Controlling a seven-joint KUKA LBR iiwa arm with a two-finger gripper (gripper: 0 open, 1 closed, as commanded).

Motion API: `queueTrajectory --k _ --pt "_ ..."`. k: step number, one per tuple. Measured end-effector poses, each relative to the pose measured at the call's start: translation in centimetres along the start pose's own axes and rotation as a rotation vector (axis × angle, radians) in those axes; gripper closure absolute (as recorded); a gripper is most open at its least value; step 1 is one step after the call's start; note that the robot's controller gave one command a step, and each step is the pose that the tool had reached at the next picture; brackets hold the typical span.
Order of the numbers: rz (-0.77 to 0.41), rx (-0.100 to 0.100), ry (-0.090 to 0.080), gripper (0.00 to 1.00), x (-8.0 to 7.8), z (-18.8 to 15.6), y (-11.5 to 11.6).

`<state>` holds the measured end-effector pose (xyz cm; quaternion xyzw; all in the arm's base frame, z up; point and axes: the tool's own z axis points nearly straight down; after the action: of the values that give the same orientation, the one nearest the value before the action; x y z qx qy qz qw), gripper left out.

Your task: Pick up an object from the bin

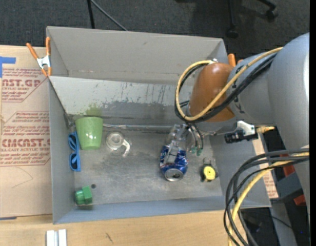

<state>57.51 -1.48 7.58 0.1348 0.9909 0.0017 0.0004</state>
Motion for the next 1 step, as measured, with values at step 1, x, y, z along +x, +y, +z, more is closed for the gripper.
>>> queueTrajectory --k 1 --pt "-0.531 0.001 -0.005 1.0 -1.54 0.28 -0.06"
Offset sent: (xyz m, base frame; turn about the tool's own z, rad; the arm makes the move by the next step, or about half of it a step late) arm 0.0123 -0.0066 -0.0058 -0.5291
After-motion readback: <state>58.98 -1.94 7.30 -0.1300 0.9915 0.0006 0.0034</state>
